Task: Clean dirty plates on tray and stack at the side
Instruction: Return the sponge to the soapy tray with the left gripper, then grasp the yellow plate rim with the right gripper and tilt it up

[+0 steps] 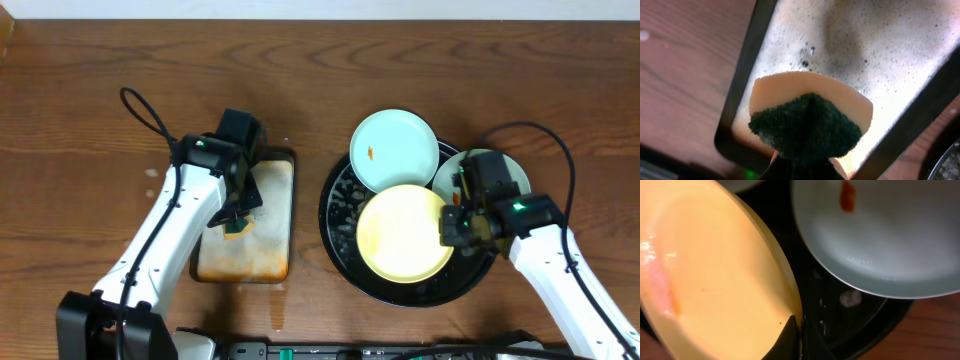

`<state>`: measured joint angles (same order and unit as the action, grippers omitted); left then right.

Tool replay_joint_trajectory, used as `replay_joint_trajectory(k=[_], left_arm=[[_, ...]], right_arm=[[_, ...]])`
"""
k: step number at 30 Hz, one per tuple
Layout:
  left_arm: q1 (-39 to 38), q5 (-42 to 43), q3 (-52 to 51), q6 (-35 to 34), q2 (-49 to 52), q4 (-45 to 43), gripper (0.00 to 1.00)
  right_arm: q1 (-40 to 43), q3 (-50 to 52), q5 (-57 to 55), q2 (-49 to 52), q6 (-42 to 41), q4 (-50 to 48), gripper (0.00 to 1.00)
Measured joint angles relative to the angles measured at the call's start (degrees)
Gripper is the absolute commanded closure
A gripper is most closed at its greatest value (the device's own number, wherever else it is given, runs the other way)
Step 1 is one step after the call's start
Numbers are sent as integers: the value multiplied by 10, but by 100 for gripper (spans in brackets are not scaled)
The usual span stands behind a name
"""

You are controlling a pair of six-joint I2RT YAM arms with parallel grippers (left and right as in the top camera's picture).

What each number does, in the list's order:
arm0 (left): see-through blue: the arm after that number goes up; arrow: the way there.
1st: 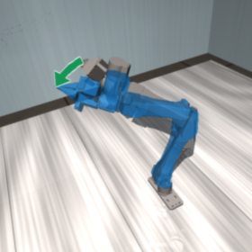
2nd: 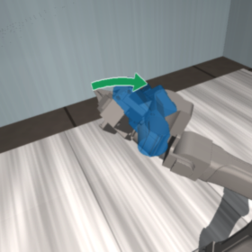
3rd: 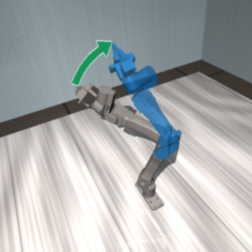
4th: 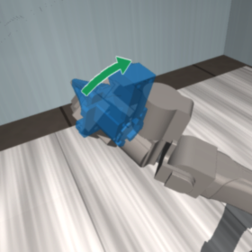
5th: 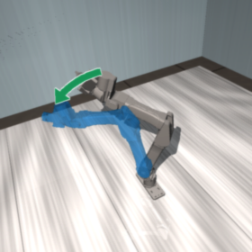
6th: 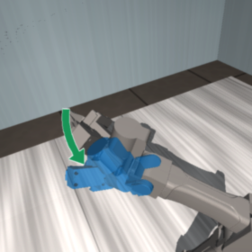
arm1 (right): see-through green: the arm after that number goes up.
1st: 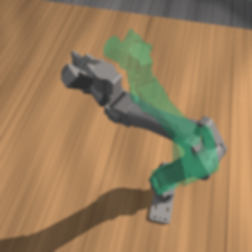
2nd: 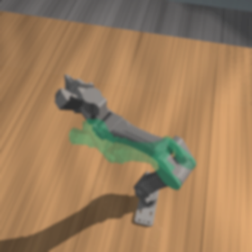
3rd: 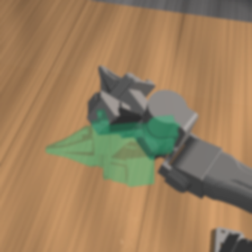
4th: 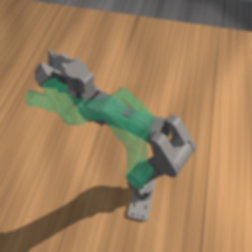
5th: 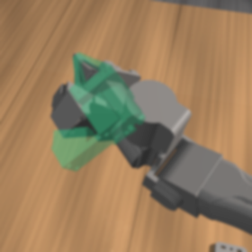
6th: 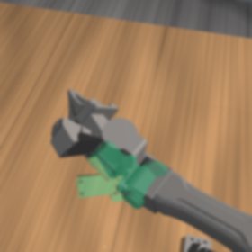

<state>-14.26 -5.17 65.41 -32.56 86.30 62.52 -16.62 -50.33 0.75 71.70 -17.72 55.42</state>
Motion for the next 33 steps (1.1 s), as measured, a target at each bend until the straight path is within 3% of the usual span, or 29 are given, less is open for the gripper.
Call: replay_joint_trajectory(k=[12, 19, 33], left_arm=[[7, 27, -70, 48, 0, -62, 92], [7, 31, -70, 56, 0, -73, 87], [7, 33, -70, 56, 0, -73, 84]], right_arm=[[-136, -95, -190, -1, -3, 98, 99], [-162, -96, -297, -1, 2, 104, 99], [-330, -96, -470, -1, 6, 104, 99]])
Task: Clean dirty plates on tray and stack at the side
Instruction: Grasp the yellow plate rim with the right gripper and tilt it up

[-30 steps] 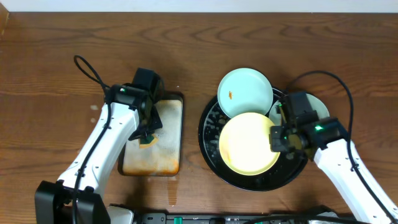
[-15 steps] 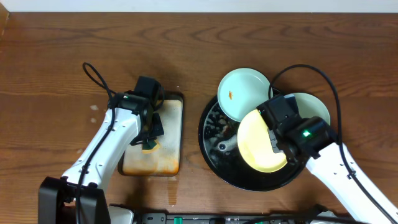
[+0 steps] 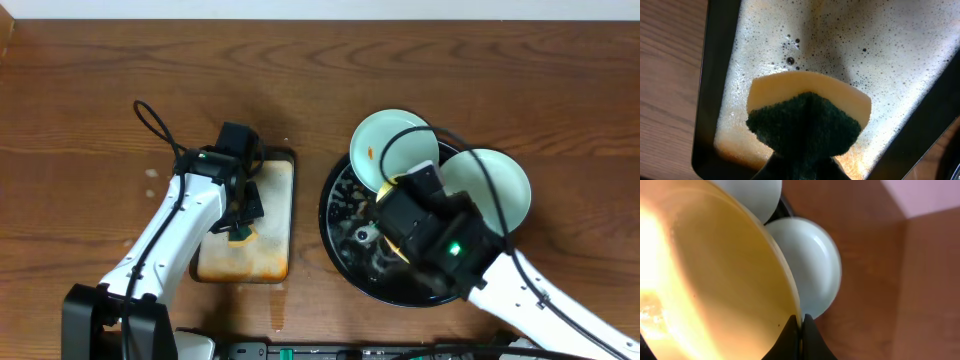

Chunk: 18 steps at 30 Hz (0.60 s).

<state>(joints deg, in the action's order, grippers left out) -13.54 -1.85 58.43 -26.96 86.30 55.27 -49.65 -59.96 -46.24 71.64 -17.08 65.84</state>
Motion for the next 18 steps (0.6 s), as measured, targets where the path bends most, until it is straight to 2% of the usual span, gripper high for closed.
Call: replay_joint_trajectory(k=[9, 18], left_arm=[[0, 0, 0, 0, 0, 0, 84], [0, 0, 0, 0, 0, 0, 83]], right_arm=[[-101, -1, -118, 23, 2, 0, 99], [-122, -1, -162, 45, 2, 0, 99]])
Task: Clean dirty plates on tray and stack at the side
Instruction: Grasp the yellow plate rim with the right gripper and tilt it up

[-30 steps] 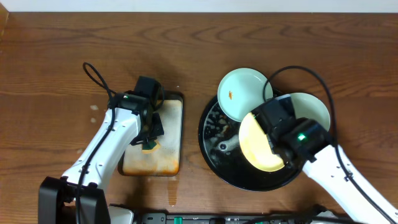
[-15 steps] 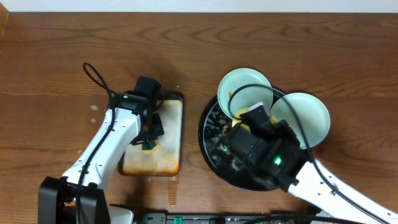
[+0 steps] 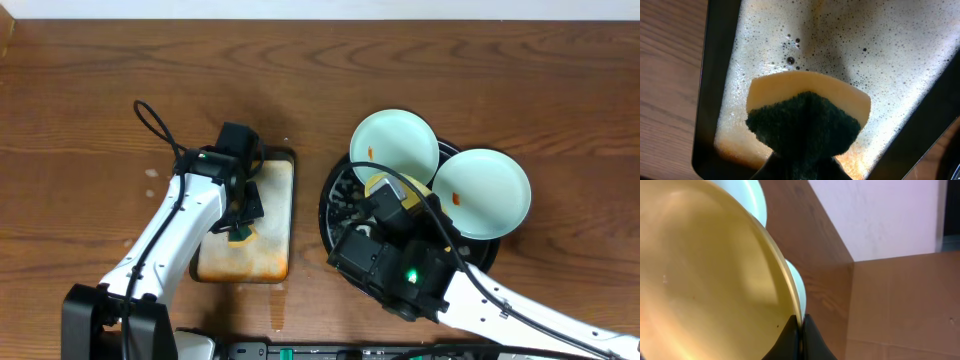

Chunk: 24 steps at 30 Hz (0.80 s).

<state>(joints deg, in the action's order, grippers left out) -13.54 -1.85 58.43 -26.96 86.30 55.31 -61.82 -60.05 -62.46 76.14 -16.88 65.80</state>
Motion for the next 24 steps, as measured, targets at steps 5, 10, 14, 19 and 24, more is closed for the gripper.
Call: replay_joint_trajectory(k=[5, 10, 14, 19, 24], left_arm=[[0, 0, 0, 0, 0, 0, 83], [0, 0, 0, 0, 0, 0, 84], [0, 0, 0, 0, 0, 0, 83], [0, 0, 0, 0, 0, 0, 83], [0, 0, 0, 0, 0, 0, 83]], right_arm=[[0, 0, -12, 0, 0, 0, 99], [0, 0, -15, 0, 0, 0, 99], [0, 0, -15, 0, 0, 0, 99], [0, 0, -15, 0, 0, 0, 99], [0, 0, -14, 0, 0, 0, 99]])
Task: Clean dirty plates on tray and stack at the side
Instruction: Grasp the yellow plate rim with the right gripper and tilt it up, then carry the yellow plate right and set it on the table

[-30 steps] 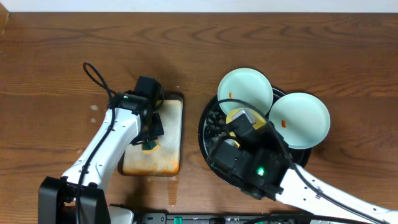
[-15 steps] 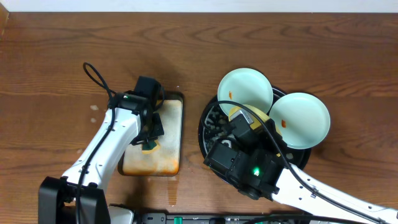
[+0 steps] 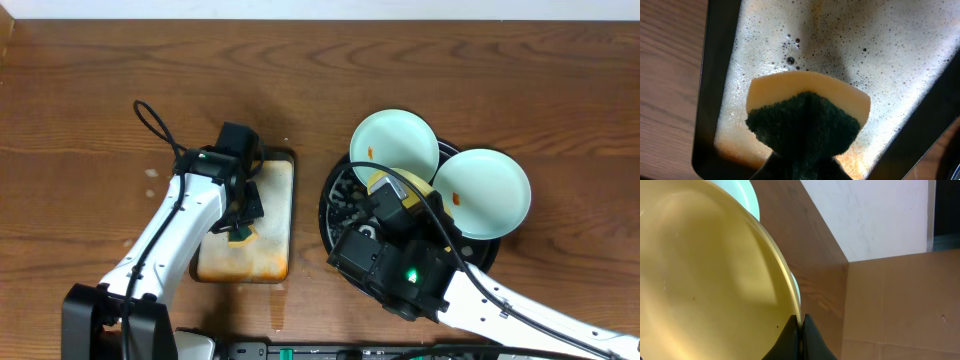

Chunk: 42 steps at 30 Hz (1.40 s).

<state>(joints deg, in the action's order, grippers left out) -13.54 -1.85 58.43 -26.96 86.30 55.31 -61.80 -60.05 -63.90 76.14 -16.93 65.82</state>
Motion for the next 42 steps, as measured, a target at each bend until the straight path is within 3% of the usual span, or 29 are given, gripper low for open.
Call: replay_joint_trajectory(k=[10, 17, 23, 29, 36, 42], left_arm=[[0, 0, 0, 0, 0, 0, 83], [0, 0, 0, 0, 0, 1, 83], [0, 0, 0, 0, 0, 1, 83], [0, 0, 0, 0, 0, 1, 84], [0, 0, 0, 0, 0, 2, 84], [0, 0, 0, 0, 0, 1, 83]], right_arm=[[11, -1, 84, 0, -31, -1, 99], [141, -39, 227, -17, -56, -3, 99], [320, -73, 353, -76, -50, -17, 99], [552, -76, 467, -90, -27, -30, 99], [855, -76, 624, -42, -15, -106, 99], [995, -77, 670, 52, -35, -138, 99]])
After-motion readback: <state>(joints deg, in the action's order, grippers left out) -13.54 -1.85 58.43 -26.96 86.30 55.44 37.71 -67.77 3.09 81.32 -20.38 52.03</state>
